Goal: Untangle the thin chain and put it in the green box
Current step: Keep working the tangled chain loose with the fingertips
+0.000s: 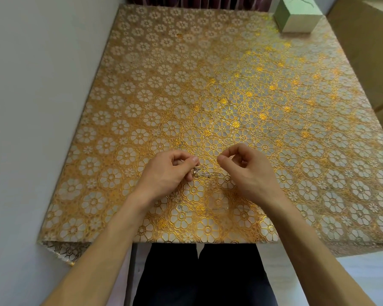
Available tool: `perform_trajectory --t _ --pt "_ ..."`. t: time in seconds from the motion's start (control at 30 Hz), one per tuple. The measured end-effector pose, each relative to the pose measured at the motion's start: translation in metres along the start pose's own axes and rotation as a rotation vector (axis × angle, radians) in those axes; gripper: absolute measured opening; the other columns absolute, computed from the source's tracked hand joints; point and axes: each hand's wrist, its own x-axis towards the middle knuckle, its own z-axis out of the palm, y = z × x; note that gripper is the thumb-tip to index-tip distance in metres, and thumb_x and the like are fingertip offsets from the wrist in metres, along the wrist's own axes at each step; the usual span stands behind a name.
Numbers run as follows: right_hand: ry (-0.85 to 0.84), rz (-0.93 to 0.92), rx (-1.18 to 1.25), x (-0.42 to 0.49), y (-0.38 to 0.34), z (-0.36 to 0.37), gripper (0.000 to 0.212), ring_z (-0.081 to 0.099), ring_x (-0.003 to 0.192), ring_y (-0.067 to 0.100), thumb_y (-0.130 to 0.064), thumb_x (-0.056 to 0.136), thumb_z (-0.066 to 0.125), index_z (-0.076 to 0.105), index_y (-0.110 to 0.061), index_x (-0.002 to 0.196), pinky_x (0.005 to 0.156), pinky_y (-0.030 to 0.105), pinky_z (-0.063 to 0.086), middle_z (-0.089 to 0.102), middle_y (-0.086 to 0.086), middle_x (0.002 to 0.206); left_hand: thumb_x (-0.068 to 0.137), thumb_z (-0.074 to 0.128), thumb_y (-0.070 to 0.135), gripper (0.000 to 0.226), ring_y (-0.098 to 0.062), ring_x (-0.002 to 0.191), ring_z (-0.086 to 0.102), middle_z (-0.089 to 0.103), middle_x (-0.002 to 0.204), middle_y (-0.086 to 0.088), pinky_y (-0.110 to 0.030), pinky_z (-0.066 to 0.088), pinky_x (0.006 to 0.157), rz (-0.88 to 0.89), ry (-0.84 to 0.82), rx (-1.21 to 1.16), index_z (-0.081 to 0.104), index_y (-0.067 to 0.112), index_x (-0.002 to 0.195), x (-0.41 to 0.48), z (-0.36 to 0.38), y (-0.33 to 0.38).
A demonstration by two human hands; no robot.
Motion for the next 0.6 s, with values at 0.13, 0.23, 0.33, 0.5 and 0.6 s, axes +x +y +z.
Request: perform_trajectory --t 0.13,0.23,0.33,0.5,0.6 --pt "0.086 -0.168 -0.306 0.011 0.003 0.008 0.007 0.049 0.073 0.005 -0.040 0.091 0.069 0.071 -0.033 0.091 0.066 0.030 0.036 0.053 -0.013 0.077 0.095 0.063 0.043 0.021 0.001 0.053 0.052 0.065 0.056 0.011 -0.023 0.037 0.057 0.000 0.000 -0.004 0.076 0.027 0.094 0.000 -0.002 0.000" --pt "0.059 -0.238 -0.386 0.020 0.005 0.016 0.012 0.052 0.088 0.008 -0.041 0.091 0.069 0.072 -0.037 0.102 0.077 0.033 0.045 0.057 -0.009 0.101 0.096 0.063 0.041 0.020 -0.006 0.056 0.051 0.066 0.056 0.009 -0.028 0.037 0.060 0.012 -0.003 -0.021 0.076 0.026 0.093 0.001 -0.003 -0.002" --pt "0.066 -0.252 -0.393 0.016 0.008 0.021 0.023 0.058 0.099 0.018 -0.043 0.090 0.069 0.070 -0.039 0.112 0.084 0.040 0.051 0.056 -0.007 0.115 0.097 0.062 0.040 0.020 -0.014 0.059 0.049 0.067 0.058 0.008 -0.028 0.035 0.057 0.012 -0.011 -0.037 0.075 0.025 0.094 0.002 -0.004 -0.004" --pt "0.077 -0.251 -0.366 0.000 0.010 0.028 0.012 0.051 0.091 0.014 -0.045 0.085 0.073 0.077 -0.036 0.092 0.081 0.033 0.042 0.055 -0.013 0.080 0.096 0.063 0.039 0.019 -0.022 0.065 0.052 0.069 0.060 0.005 -0.033 0.038 0.065 0.019 -0.023 -0.065 0.075 0.024 0.093 0.004 -0.006 -0.004" --pt "0.073 -0.259 -0.358 0.000 0.011 0.036 0.020 0.047 0.091 0.012 -0.050 0.085 0.074 0.078 -0.037 0.099 0.081 0.029 0.037 0.052 -0.016 0.077 0.098 0.062 0.037 0.020 -0.022 0.064 0.052 0.069 0.060 0.006 -0.032 0.038 0.064 0.033 -0.026 -0.062 0.075 0.022 0.094 0.003 -0.007 -0.004"
